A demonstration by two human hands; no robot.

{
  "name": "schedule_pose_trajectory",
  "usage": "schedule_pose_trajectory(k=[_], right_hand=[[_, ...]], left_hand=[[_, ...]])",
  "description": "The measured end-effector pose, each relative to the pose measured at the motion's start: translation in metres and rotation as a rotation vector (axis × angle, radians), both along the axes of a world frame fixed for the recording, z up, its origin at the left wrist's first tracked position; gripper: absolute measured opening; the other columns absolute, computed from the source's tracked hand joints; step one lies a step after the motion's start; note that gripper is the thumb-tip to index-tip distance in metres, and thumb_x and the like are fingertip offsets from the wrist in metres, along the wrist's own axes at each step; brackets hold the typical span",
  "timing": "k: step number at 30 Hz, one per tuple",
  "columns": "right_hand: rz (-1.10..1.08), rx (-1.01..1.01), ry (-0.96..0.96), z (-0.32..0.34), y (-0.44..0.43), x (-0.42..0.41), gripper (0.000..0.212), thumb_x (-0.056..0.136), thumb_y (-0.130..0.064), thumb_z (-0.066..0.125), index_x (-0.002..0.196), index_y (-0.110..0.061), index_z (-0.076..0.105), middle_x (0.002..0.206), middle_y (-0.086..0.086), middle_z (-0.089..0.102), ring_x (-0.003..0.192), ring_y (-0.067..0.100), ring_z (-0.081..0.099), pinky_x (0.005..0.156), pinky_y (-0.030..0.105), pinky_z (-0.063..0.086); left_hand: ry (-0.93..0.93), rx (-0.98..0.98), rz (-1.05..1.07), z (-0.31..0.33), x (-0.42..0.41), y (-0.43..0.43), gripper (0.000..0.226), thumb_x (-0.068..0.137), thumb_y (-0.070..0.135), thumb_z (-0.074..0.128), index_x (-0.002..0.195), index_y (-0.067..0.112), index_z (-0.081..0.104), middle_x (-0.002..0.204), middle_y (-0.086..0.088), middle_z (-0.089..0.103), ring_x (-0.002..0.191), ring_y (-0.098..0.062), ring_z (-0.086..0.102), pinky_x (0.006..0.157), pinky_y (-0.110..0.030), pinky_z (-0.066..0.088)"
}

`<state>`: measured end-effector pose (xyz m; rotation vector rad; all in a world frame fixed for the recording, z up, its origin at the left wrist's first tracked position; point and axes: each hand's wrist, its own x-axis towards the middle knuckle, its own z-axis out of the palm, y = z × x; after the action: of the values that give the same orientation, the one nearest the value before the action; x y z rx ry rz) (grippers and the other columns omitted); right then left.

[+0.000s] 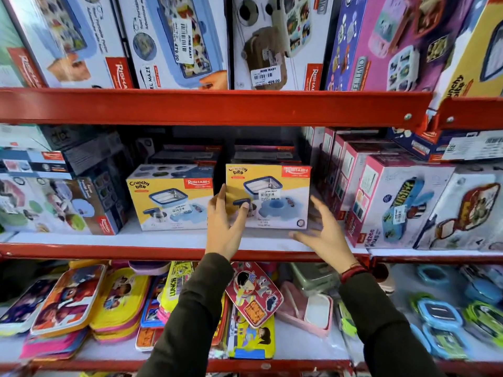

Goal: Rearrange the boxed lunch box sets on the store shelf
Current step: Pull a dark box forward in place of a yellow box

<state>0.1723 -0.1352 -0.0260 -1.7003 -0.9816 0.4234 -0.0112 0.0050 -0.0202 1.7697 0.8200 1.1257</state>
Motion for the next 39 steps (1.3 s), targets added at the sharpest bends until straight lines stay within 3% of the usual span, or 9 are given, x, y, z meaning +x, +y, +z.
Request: schedule_pose_trajectory(k=[7, 12, 19, 22, 27, 29, 32, 36, 39], right_hand=[[-0.06, 0.179, -0.144, 0.002, -0.016, 0.009, 0.087, 0.075, -0.018, 0.088, 0.143, -0.049, 0.043, 0.146, -0.003, 0.051, 0.136, 0.02, 0.054, 0.112, 0.049, 0.049], [-0.094, 0.306, 0.038, 0.009, -0.026, 0.01, 0.057, 0.078, -0.017, 0.085, 0.13, -0.026, 0.063, 0.118, 0.001, 0.075, 0.107, 0.012, 0.072, 0.095, 0.031, 0.059], [-0.214, 0.373, 0.079, 0.028, -0.022, 0.001, 0.022, 0.083, -0.032, 0.081, 0.102, -0.027, 0.072, 0.103, -0.012, 0.077, 0.086, -0.012, 0.069, 0.075, 0.007, 0.052], [-0.208, 0.399, 0.097, 0.028, -0.024, -0.001, 0.028, 0.084, -0.029, 0.08, 0.11, -0.026, 0.07, 0.106, -0.013, 0.076, 0.088, -0.01, 0.071, 0.078, 0.01, 0.056], [-0.132, 0.268, 0.012, 0.017, -0.024, -0.001, 0.058, 0.079, -0.015, 0.085, 0.131, -0.021, 0.061, 0.119, -0.008, 0.073, 0.105, 0.001, 0.072, 0.088, 0.017, 0.058], [-0.159, 0.24, -0.043, 0.014, -0.016, 0.0, 0.065, 0.079, -0.019, 0.086, 0.138, -0.017, 0.057, 0.127, 0.0, 0.072, 0.111, 0.013, 0.072, 0.094, 0.025, 0.059], [-0.22, 0.239, -0.071, 0.012, -0.005, 0.0, 0.062, 0.082, -0.019, 0.083, 0.138, -0.014, 0.058, 0.127, -0.003, 0.068, 0.107, 0.015, 0.07, 0.087, 0.011, 0.055], [-0.27, 0.151, -0.13, 0.007, 0.012, 0.002, 0.068, 0.087, -0.015, 0.078, 0.147, -0.006, 0.049, 0.143, 0.008, 0.061, 0.125, 0.024, 0.062, 0.108, 0.036, 0.05], [-0.213, 0.017, -0.144, 0.004, 0.021, 0.007, 0.073, 0.089, -0.008, 0.071, 0.154, -0.01, 0.039, 0.15, 0.016, 0.056, 0.134, 0.032, 0.058, 0.114, 0.046, 0.047]], left_hand=[[0.059, 0.118, -0.117, 0.008, -0.017, -0.01, 0.121, 0.066, 0.055, 0.087, 0.164, 0.031, 0.02, 0.145, 0.011, 0.029, 0.141, -0.001, 0.031, 0.121, -0.021, 0.025], [0.084, 0.21, -0.243, 0.003, -0.033, -0.004, 0.136, 0.063, 0.038, 0.098, 0.165, 0.032, 0.008, 0.167, 0.008, 0.029, 0.15, 0.007, 0.031, 0.123, -0.021, 0.032], [0.002, 0.226, -0.153, 0.003, -0.034, -0.005, 0.074, 0.086, 0.007, 0.081, 0.144, 0.023, 0.038, 0.146, 0.011, 0.052, 0.132, 0.015, 0.048, 0.117, -0.022, 0.042], [-0.015, 0.201, -0.121, 0.007, -0.031, -0.004, 0.064, 0.091, 0.014, 0.077, 0.142, 0.029, 0.041, 0.14, 0.023, 0.054, 0.13, 0.01, 0.053, 0.113, -0.024, 0.048], [-0.074, 0.139, -0.033, 0.012, -0.024, -0.007, 0.045, 0.095, 0.03, 0.072, 0.134, 0.028, 0.05, 0.126, 0.009, 0.068, 0.112, 0.009, 0.064, 0.099, -0.03, 0.059], [-0.074, 0.149, 0.027, 0.013, -0.018, -0.007, 0.043, 0.094, 0.032, 0.074, 0.132, 0.026, 0.056, 0.123, 0.007, 0.067, 0.107, 0.013, 0.062, 0.092, -0.018, 0.058], [-0.019, 0.137, 0.081, 0.012, -0.006, -0.001, 0.05, 0.096, 0.031, 0.072, 0.142, 0.018, 0.058, 0.128, -0.004, 0.055, 0.11, 0.0, 0.062, 0.089, -0.002, 0.05], [0.077, 0.12, 0.062, 0.004, 0.003, 0.008, 0.055, 0.097, 0.02, 0.069, 0.15, 0.018, 0.05, 0.139, -0.008, 0.051, 0.13, -0.028, 0.059, 0.113, -0.046, 0.052], [0.124, 0.084, 0.06, 0.0, 0.007, 0.014, 0.058, 0.096, 0.015, 0.067, 0.15, 0.018, 0.046, 0.142, -0.012, 0.055, 0.131, -0.031, 0.06, 0.114, -0.052, 0.05]])
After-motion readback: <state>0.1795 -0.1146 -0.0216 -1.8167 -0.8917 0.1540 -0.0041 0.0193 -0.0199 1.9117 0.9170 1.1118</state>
